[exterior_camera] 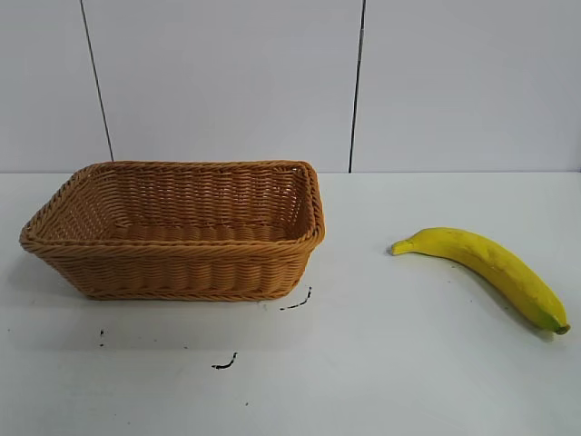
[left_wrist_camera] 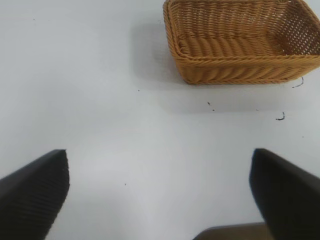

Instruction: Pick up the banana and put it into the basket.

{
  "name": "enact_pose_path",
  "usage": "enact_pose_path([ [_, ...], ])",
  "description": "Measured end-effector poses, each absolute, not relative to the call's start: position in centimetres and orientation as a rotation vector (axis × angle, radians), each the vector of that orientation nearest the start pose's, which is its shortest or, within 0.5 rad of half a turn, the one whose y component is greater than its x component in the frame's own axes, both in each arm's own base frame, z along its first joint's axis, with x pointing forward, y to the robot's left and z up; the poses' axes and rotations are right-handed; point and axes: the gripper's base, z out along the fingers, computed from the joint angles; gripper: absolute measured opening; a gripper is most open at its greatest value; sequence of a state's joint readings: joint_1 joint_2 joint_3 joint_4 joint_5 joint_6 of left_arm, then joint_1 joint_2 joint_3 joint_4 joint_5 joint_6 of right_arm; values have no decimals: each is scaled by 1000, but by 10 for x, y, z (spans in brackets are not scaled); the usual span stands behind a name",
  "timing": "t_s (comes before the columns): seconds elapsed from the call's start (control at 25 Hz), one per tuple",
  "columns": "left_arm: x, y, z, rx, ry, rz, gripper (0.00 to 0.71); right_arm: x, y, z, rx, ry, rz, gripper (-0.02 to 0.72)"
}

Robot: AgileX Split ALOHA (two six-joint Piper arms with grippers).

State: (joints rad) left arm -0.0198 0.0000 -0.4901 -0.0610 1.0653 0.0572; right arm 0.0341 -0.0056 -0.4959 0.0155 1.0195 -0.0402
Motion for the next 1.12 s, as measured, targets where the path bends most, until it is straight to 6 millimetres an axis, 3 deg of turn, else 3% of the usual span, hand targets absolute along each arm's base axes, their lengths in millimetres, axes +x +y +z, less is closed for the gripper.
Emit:
enact_pose_path([
  [0.44, -4, -5, 274, 82, 2056, -50, 695, -4, -1, 279, -74, 2000, -14, 655],
  [0.6, -4, -5, 274, 82, 2056, -50, 695, 6, -1, 296, -76, 2047, -15, 655],
  [0.8, -4, -5, 274, 82, 2056, -50, 695, 47, 2, 334, -81, 2169, -3, 655],
  [0.92, -4, -5, 274, 82, 2056, -50, 695, 84, 3, 354, -84, 2253, -3, 655],
  [1.12, -4, -5, 274, 82, 2056, -50, 695, 152, 5, 370, -90, 2383, -13, 655],
])
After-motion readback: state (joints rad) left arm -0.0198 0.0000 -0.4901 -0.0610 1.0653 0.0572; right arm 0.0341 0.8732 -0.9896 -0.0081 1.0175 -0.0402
